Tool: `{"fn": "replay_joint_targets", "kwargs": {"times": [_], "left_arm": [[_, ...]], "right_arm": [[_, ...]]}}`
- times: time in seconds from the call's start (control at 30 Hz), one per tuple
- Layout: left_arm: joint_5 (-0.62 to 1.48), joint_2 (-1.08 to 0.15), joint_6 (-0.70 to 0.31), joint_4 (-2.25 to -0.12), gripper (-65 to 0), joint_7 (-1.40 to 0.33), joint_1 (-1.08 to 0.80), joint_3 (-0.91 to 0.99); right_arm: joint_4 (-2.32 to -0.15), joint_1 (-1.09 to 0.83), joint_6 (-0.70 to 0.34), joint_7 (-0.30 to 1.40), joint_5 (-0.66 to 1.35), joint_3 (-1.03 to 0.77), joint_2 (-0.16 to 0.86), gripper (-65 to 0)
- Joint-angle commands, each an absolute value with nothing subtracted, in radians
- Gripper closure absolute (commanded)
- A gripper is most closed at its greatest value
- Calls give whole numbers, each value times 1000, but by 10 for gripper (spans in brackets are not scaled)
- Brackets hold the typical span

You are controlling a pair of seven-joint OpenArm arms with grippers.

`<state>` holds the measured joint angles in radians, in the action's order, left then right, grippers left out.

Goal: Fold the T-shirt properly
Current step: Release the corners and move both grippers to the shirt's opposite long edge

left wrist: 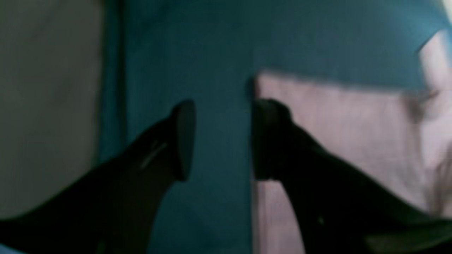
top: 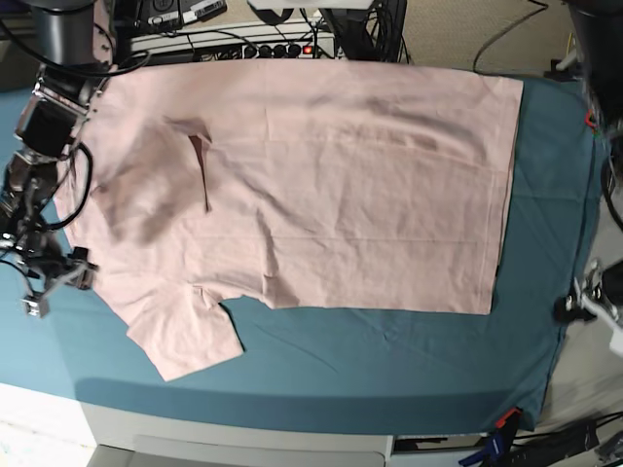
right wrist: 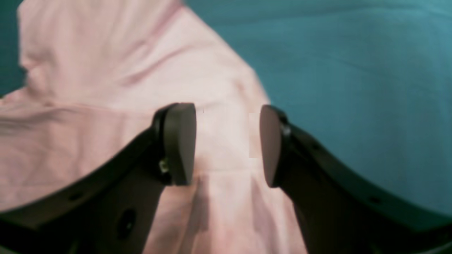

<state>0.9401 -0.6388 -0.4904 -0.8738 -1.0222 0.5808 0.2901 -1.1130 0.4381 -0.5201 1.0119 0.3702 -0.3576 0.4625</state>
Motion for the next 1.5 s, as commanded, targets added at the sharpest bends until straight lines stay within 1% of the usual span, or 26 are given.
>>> {"fn": "replay_joint_targets", "kwargs": {"times": [0.0, 0.13, 0.2, 0.27, 0.33, 0.43, 0.53, 0.77, 0.93, 1.07, 1.23, 1.4, 1.47], "left_arm": [[977, -640, -498, -834, -253, -1018, 648, 278], [1000, -583, -499, -595, -253, -1020, 805, 204], [999, -561, -514, -501, -253, -1009, 862, 169], [974, -543, -521, -433, -253, -997, 900, 142], [901, -530, -515, -402, -253, -968, 912, 122], [811, -523, -490, -393, -236, -944, 899, 108], [781, -524, -490, -393, -225, -942, 875, 107], [781, -518, -488, -392, -225, -923, 822, 108], [771, -510, -466, -393, -225, -921, 826, 108], [697, -498, -440, -393, -225, -927, 834, 107], [693, -493, -440, -393, -225, -931, 837, 107], [703, -490, -429, -393, -225, -948, 843, 107], [710, -485, -431, -393, -225, -951, 842, 107]], "right_arm": [[-1130, 467, -521, 986, 377, -362, 479, -292], [-1130, 465, -522, 987, 375, -362, 458, -292], [-1130, 466, -522, 987, 375, -362, 458, -292], [-1130, 465, -522, 987, 373, -362, 459, -292], [-1130, 465, -522, 990, 372, -362, 460, -292], [-1130, 465, -522, 990, 373, -362, 460, -292], [-1130, 465, -521, 989, 373, -362, 459, -292], [-1130, 465, -522, 987, 373, -362, 459, -292], [-1130, 465, -522, 988, 373, -362, 459, -292], [-1130, 465, -521, 988, 373, -362, 459, -292], [-1130, 463, -522, 988, 371, -361, 459, -292], [-1130, 458, -521, 976, 267, -359, 439, -292], [-1130, 451, -512, 964, 259, -359, 429, -292]]}}
